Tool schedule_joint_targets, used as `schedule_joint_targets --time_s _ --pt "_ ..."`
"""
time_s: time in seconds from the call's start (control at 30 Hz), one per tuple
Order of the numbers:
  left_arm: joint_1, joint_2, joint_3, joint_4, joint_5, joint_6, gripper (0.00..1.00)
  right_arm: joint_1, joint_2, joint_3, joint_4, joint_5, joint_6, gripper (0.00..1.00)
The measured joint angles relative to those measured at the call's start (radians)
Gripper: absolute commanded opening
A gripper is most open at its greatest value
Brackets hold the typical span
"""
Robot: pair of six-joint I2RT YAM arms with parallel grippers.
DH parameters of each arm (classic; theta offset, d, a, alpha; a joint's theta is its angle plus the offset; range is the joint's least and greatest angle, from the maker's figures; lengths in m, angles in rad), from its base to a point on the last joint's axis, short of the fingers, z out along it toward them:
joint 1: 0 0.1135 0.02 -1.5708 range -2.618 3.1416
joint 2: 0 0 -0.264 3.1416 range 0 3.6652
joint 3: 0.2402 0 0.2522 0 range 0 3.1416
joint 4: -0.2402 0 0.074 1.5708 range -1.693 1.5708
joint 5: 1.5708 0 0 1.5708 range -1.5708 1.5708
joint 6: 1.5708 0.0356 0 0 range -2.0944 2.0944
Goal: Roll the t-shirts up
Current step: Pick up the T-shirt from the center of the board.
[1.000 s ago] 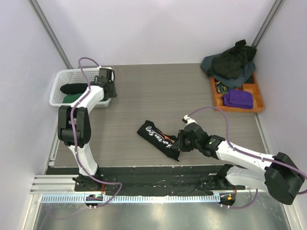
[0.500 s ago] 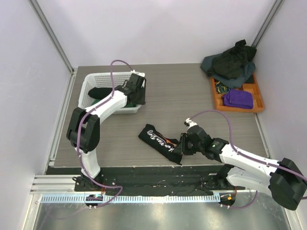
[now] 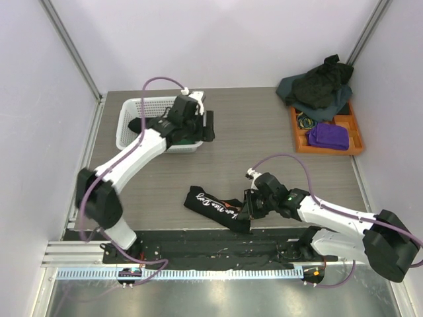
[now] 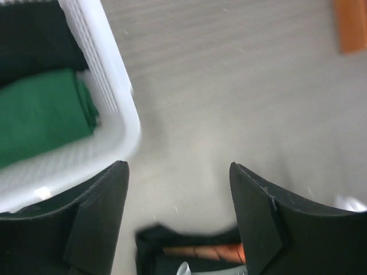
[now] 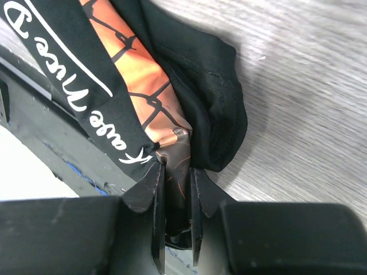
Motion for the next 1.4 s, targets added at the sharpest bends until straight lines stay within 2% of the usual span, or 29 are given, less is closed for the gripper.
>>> schedule_joint_targets --time_s 0.03,0.07,0.27,0.33,0.4,0.57,0.8,0.93,1.1,1.33,1.4 --pt "-0.006 -0.065 -0.039 -0.007 0.014 -0.004 0.87 0.000 0.008 0.003 -0.001 -0.009 -0.008 0.01" --pt "-0.014 -0.134 -0.082 -0.014 0.026 -0.010 1.00 0.000 0.016 0.009 -0.003 -0.017 -0.018 0.01" --pt "-0.017 -0.531 -0.433 0.030 0.019 -0.100 1.00 0.000 0.097 0.068 -0.021 -0.015 -0.062 0.01" --pt "-0.014 -0.592 -0.546 0.056 0.008 -0.130 1.00 0.000 0.144 0.106 -0.037 0.001 -0.080 0.01" --pt "-0.013 -0.615 -0.659 0.073 0.005 -0.160 1.00 0.000 0.198 0.152 -0.050 0.021 -0.104 0.01" --pt "-0.004 -0.593 -0.831 0.102 0.005 -0.220 1.00 0.000 0.320 0.261 -0.063 0.057 -0.158 0.01" --pt "0.033 -0.649 -0.943 0.132 -0.006 -0.291 1.00 0.000 0.398 0.334 -0.073 0.089 -0.205 0.01" --pt "0.068 -0.711 -0.998 0.146 0.005 -0.324 0.92 0.000 0.414 0.343 -0.074 0.095 -0.214 0.01" --pt "0.116 -0.702 -1.076 0.221 0.090 -0.371 0.83 0.000 0.420 0.348 -0.076 0.097 -0.222 0.01" --pt "0.124 -0.642 -1.110 0.325 0.187 -0.407 0.52 0.000 0.428 0.354 -0.077 0.097 -0.229 0.01" --pt "0.124 -0.626 -1.114 0.350 0.207 -0.415 0.37 0.000 0.431 0.356 -0.078 0.097 -0.230 0.01"
